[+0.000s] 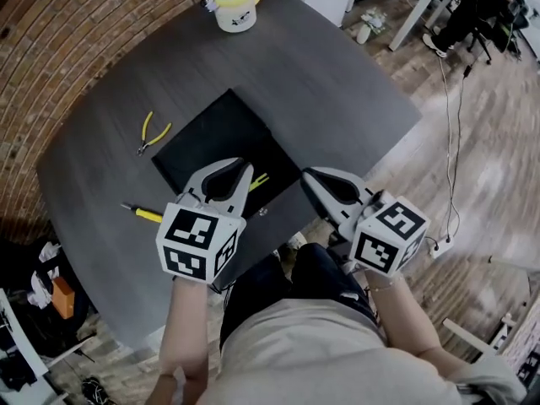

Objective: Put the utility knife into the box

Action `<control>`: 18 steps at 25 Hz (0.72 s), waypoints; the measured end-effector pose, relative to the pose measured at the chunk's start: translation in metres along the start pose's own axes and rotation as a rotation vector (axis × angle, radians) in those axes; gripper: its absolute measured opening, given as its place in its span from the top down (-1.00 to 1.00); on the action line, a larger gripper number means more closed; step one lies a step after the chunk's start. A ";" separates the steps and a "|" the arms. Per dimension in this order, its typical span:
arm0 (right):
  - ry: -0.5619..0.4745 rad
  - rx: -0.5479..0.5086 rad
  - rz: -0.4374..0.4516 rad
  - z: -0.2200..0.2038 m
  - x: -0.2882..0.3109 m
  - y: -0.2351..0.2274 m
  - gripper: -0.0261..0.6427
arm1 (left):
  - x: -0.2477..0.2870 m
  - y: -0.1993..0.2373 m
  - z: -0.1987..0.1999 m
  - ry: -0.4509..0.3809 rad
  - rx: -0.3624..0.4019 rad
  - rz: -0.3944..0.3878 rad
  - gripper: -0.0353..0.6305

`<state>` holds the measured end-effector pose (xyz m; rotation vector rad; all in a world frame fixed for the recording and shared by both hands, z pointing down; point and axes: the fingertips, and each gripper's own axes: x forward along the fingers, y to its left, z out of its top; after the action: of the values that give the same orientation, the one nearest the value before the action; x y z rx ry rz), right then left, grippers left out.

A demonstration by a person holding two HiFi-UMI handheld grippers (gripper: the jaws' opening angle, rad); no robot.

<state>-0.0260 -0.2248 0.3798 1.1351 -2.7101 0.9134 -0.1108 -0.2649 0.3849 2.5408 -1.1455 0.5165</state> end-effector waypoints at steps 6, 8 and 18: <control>0.001 -0.050 0.089 0.012 0.013 0.029 0.90 | -0.039 0.010 0.021 -0.142 -0.061 0.057 0.77; -0.003 -0.064 0.122 0.015 0.018 0.039 0.90 | -0.050 0.011 0.026 -0.178 -0.054 0.080 0.78; -0.004 -0.152 0.230 0.031 0.035 0.079 0.90 | -0.096 0.011 0.035 -0.301 -0.111 0.148 0.81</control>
<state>-0.0989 -0.2202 0.3246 0.8117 -2.8983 0.7122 -0.1714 -0.2231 0.3131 2.5071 -1.4305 0.0995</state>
